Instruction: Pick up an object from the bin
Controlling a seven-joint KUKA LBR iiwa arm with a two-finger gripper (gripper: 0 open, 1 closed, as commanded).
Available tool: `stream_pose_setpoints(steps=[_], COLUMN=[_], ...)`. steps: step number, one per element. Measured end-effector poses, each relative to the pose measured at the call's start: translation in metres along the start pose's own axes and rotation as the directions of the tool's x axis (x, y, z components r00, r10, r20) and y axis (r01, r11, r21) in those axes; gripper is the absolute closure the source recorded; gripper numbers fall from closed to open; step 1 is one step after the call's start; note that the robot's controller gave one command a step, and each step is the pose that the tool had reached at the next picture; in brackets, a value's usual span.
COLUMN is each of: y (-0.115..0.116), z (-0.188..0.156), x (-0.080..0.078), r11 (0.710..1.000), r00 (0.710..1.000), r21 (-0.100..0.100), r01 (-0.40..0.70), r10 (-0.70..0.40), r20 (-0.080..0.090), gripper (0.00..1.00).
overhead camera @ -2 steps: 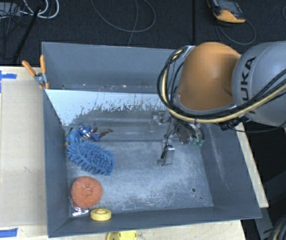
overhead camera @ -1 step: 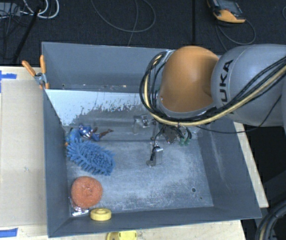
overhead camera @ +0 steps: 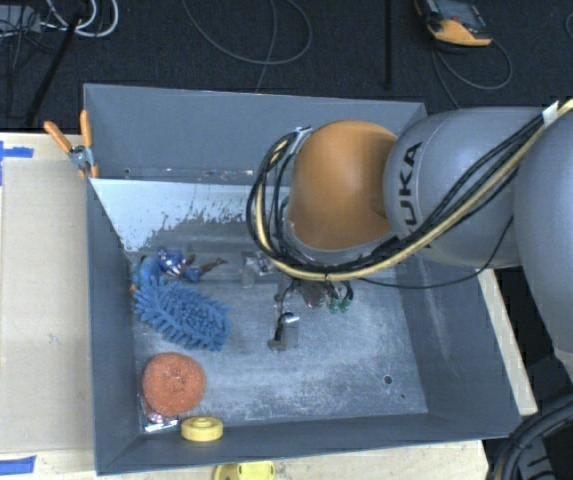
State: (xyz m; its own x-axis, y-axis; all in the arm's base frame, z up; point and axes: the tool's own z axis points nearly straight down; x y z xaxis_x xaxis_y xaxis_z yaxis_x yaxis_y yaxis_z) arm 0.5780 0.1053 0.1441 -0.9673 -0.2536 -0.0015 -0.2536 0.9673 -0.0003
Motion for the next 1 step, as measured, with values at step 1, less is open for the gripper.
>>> stream_pose_setpoints(steps=[1], y=[0.0265], z=[0.022], x=[-0.0157], r11=[0.996], r00=[0.996], r21=[-0.001], r01=[-0.085], r10=[0.085], r20=[-0.002], gripper=[0.0])
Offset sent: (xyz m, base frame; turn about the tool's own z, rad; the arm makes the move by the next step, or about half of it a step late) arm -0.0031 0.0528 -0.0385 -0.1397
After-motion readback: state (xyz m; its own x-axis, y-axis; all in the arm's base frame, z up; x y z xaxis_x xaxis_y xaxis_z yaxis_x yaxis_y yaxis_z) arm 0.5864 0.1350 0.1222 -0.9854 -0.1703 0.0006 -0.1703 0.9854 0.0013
